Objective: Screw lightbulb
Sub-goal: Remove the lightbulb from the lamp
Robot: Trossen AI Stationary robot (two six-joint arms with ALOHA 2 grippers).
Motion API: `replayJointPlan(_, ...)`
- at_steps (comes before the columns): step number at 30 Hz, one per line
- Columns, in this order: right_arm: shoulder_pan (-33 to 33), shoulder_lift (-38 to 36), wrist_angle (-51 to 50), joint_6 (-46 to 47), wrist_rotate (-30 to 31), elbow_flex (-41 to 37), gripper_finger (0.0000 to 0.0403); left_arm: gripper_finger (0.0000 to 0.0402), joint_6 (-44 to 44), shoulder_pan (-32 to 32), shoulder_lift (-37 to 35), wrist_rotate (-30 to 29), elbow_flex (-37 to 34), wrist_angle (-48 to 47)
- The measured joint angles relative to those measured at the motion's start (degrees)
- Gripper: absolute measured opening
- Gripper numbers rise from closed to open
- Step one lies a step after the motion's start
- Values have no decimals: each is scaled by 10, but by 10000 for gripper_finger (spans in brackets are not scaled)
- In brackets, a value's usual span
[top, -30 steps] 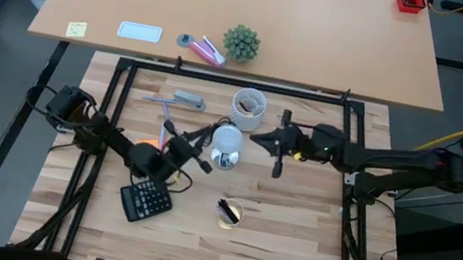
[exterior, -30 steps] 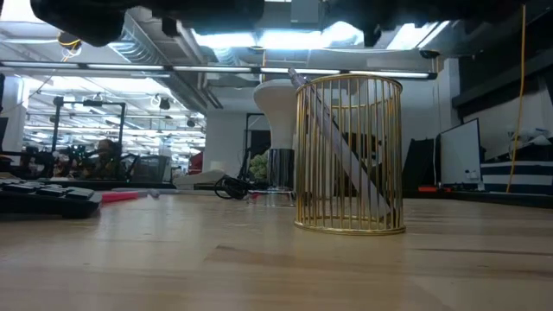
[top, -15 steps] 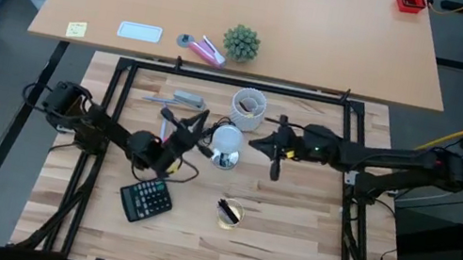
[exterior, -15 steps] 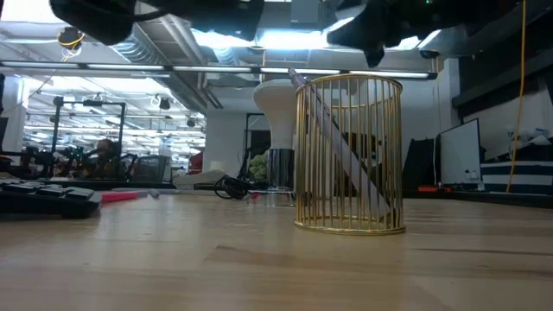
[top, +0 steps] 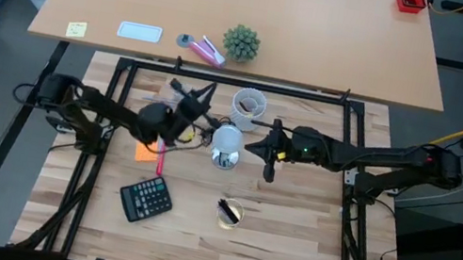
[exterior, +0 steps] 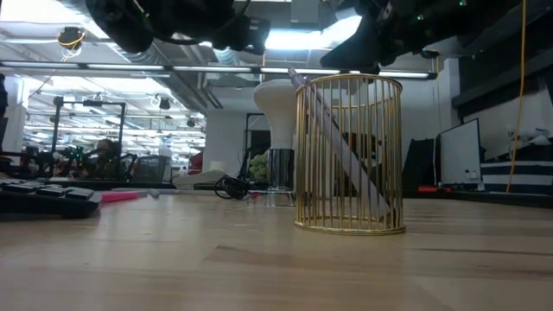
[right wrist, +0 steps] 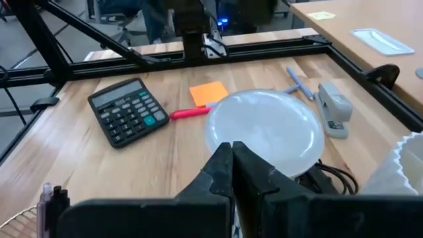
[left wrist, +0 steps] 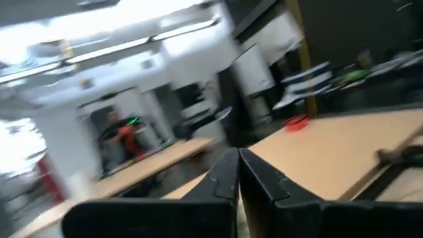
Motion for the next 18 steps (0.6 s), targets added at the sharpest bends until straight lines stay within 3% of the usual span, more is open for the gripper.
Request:
replayJointPlan(5,0,0,1,1,0,0,5,3,-176,95,-56,207,0,-167)
replayJointPlan(11,0,0,1,1,-10,0,5,3,-411,236,-125,508,0,-444)
replayJointPlan(14,0,5,5,2,-15,0,5,3,-473,277,-130,599,0,-520)
replayJointPlan(18,5,29,18,17,-15,0,5,3,-462,282,-119,676,0,-571)
